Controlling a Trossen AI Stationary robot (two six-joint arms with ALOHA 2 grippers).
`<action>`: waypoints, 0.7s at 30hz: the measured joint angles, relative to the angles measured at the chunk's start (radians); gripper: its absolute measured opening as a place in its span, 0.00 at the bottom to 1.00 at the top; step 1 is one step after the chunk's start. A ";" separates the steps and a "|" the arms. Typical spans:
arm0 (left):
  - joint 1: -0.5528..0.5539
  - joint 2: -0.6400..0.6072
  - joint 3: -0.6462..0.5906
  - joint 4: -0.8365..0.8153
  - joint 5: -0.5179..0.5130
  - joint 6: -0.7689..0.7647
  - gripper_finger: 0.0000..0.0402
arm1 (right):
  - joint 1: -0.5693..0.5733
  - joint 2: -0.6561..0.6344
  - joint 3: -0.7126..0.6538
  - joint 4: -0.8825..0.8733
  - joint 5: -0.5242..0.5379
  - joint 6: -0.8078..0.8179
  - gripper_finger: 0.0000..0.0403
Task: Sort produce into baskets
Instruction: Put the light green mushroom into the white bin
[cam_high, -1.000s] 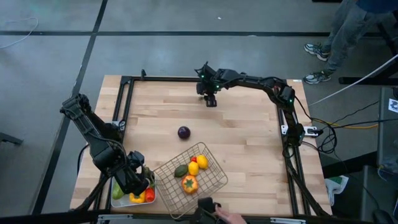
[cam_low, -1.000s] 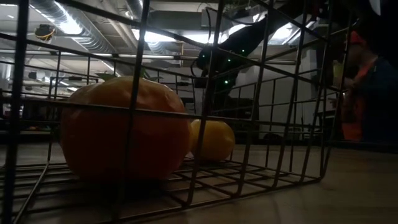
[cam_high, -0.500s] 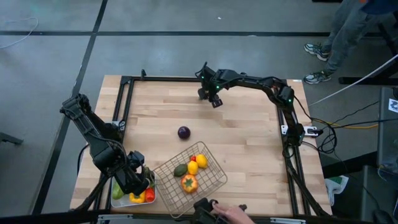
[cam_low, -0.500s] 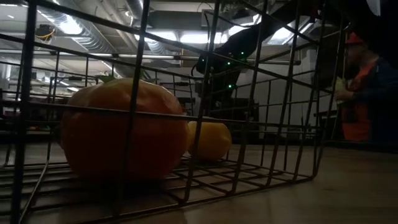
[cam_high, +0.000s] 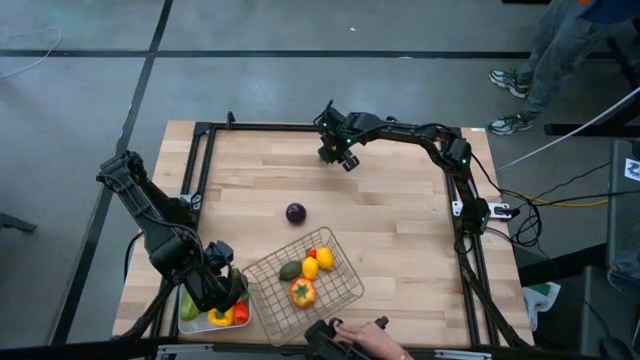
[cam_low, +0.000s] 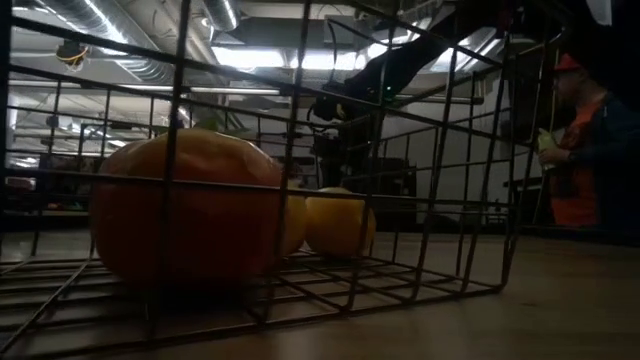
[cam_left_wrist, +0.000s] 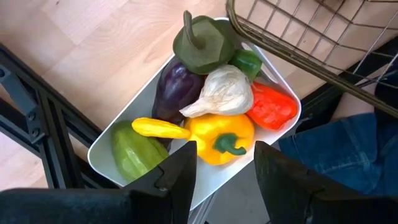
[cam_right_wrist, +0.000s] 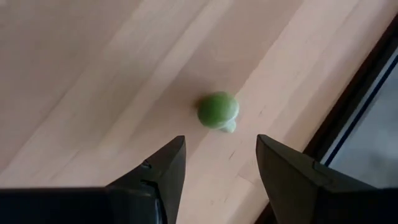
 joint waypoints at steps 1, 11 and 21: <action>0.000 0.000 0.000 0.000 -0.001 0.000 0.39 | 0.000 0.001 0.000 0.005 -0.002 0.000 0.48; 0.048 0.000 0.000 0.000 -0.088 0.009 0.39 | 0.001 0.005 -0.001 -0.033 0.015 0.026 0.48; 0.309 -0.001 0.000 0.011 -0.179 0.393 0.39 | 0.032 0.003 0.000 -0.081 0.154 0.062 0.48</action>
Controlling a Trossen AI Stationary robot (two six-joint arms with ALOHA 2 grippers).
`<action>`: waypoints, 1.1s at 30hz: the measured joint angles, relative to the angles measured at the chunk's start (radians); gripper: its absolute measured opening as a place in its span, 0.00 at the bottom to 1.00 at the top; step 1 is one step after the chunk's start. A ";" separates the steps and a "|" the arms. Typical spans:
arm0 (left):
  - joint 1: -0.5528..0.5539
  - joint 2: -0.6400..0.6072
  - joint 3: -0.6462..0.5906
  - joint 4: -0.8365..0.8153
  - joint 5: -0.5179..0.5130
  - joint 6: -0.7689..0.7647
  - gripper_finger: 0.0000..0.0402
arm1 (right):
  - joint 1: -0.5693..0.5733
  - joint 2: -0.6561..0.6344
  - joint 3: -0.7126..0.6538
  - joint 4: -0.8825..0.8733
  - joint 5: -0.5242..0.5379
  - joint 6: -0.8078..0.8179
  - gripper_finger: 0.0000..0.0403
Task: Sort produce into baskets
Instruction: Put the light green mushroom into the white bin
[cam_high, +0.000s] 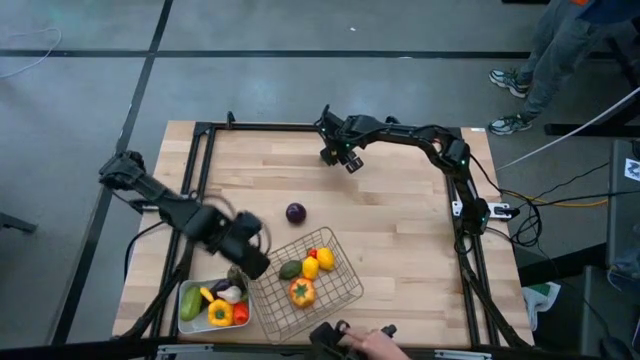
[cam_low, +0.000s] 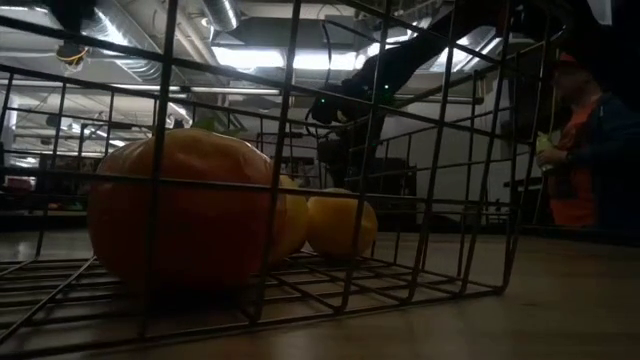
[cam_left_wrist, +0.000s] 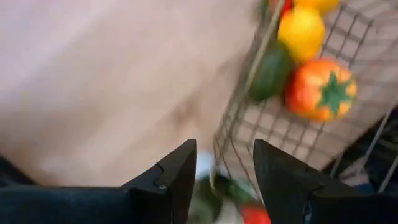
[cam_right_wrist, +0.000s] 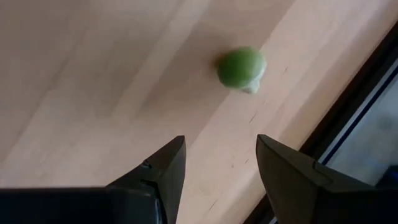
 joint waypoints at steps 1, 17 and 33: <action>0.036 0.000 0.000 0.004 -0.001 0.053 0.39 | 0.004 0.000 0.006 -0.011 0.010 0.001 0.48; 0.620 -0.001 0.000 0.313 -0.032 0.884 0.39 | 0.013 -0.003 0.306 -0.603 -0.008 0.275 0.48; 0.964 0.220 0.000 0.663 -0.016 1.024 0.39 | -0.002 -0.064 0.463 -0.795 -0.010 0.393 0.48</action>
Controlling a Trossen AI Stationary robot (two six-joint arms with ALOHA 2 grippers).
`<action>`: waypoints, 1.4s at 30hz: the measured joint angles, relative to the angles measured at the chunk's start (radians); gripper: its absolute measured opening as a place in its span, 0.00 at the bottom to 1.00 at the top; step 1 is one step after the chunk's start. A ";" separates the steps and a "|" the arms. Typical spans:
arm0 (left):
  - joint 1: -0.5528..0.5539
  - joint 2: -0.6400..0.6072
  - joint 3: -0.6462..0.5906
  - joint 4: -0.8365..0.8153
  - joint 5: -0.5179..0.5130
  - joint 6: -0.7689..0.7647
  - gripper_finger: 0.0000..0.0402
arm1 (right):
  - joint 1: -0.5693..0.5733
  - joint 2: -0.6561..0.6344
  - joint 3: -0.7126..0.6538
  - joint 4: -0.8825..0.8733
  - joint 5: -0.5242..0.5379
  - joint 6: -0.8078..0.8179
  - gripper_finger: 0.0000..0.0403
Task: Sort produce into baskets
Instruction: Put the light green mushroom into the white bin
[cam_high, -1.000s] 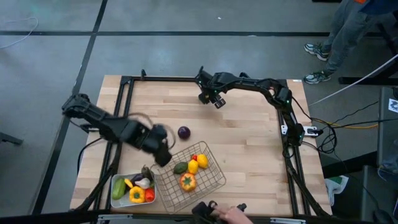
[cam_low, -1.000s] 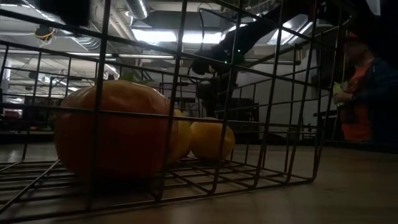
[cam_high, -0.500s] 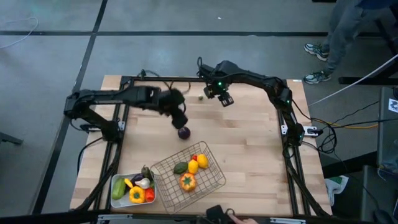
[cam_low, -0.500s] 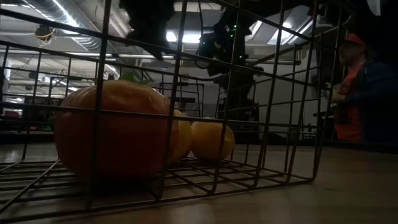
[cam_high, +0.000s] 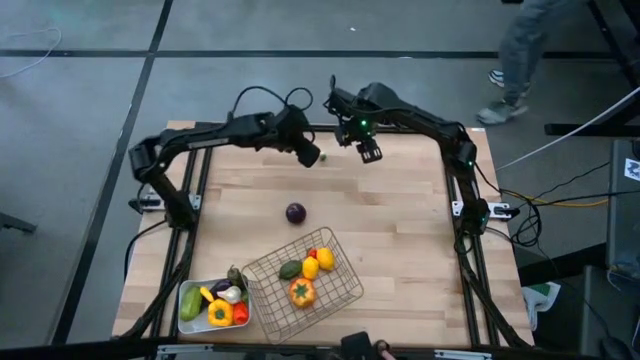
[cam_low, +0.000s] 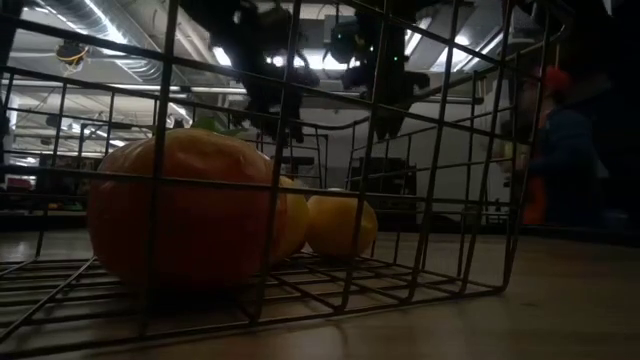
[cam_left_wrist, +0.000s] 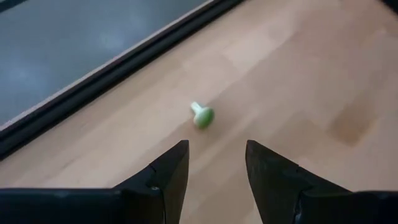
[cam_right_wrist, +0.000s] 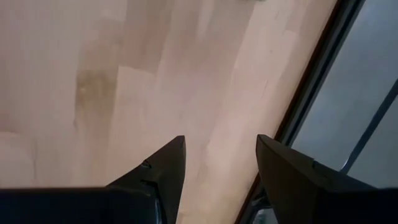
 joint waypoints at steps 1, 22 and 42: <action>0.011 0.017 0.000 0.014 0.005 -0.002 0.39 | 0.007 -0.006 0.000 0.002 0.001 0.008 0.48; 0.081 0.199 0.001 0.221 0.102 -0.103 0.39 | 0.275 -0.083 0.000 -0.038 0.051 0.238 0.48; 0.148 0.182 0.002 0.233 0.104 0.006 0.39 | 0.384 -0.083 -0.001 -0.038 0.052 0.321 0.48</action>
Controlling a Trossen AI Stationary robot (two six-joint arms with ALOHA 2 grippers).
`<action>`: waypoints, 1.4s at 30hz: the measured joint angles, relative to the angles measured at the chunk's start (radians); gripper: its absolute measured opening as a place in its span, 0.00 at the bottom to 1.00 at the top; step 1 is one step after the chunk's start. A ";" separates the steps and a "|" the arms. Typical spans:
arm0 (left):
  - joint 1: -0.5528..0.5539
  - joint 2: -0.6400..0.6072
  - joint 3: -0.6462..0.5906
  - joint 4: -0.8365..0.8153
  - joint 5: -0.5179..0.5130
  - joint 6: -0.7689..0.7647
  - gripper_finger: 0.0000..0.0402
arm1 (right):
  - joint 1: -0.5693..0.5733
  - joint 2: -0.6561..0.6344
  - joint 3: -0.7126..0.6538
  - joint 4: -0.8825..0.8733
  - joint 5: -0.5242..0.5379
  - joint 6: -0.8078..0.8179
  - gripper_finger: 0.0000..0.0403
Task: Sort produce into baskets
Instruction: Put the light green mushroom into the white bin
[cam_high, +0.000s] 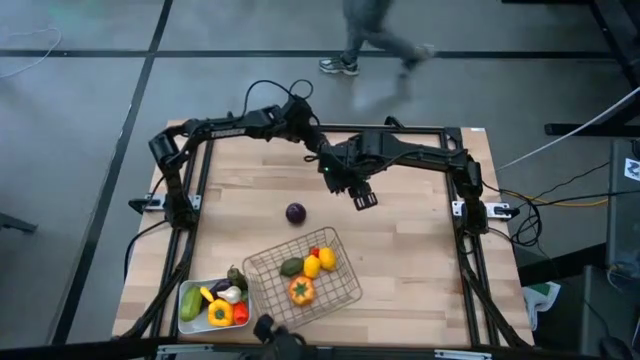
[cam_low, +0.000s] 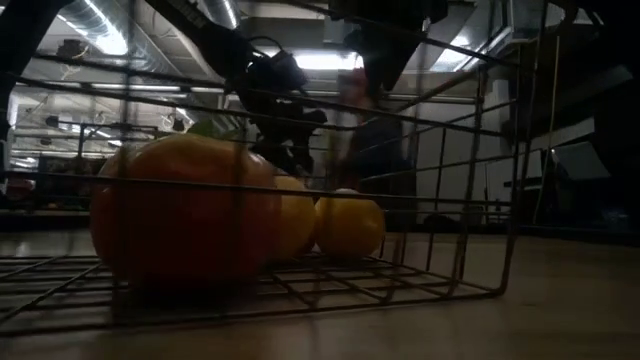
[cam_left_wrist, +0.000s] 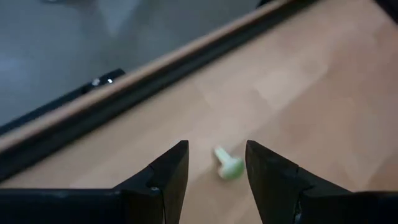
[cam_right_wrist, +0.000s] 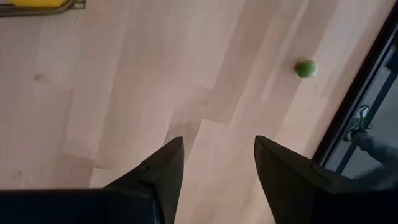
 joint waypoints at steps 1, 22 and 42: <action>0.013 0.000 0.000 0.009 0.000 0.005 0.39 | 0.000 0.000 0.000 0.000 0.000 0.000 0.48; -0.054 0.002 0.000 -0.024 0.025 -0.020 0.39 | -0.001 0.000 0.000 0.000 -0.003 0.002 0.48; -0.090 0.193 0.000 0.079 -0.021 -0.135 0.39 | 0.000 -0.066 -0.001 0.000 0.005 0.028 0.48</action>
